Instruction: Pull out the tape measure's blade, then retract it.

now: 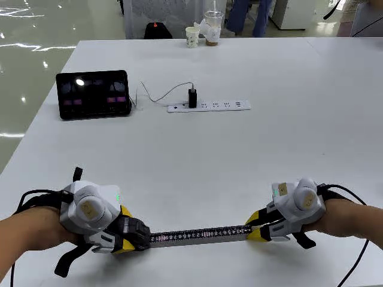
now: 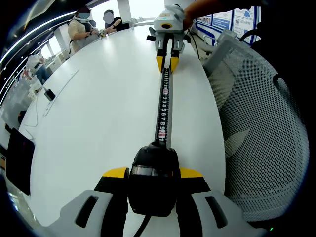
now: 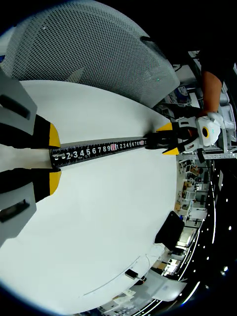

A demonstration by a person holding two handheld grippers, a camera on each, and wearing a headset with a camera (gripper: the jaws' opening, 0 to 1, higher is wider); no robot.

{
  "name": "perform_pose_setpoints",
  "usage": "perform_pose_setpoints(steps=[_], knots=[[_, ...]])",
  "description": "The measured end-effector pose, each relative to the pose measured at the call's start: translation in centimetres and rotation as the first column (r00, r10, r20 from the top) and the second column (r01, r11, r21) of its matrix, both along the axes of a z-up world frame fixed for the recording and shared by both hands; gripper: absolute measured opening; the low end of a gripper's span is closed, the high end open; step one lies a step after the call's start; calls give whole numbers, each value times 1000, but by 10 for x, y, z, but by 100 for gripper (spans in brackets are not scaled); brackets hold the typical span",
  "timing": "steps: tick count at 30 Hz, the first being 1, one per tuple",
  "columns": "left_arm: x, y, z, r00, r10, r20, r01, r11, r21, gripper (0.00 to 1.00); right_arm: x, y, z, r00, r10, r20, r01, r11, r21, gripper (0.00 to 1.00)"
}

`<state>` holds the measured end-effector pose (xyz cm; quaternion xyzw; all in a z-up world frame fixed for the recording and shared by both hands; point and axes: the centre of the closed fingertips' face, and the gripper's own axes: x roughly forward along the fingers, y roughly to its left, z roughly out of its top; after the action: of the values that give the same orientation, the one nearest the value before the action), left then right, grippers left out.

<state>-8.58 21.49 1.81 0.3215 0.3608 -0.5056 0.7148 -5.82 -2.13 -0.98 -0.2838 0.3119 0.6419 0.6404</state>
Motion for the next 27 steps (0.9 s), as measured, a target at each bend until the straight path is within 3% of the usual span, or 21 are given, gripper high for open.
perform_pose_setpoints(steps=[16, 20, 27], knots=[[0, -1, 0, 1000, 5, 2, -5, 1000, -1, 31, 1, -7, -1, 1000, -15, -4, 15, 1000, -1, 11], [1, -2, 0, 1000, 19, 5, -19, 1000, -20, 32, 0, -6, -1, 1000, -26, -6, 26, 1000, 5, 11], [1, -2, 0, 1000, 23, 12, -22, 999, -28, 32, 2, -5, -1, 997, -69, -45, 69, 998, 6, 12]])
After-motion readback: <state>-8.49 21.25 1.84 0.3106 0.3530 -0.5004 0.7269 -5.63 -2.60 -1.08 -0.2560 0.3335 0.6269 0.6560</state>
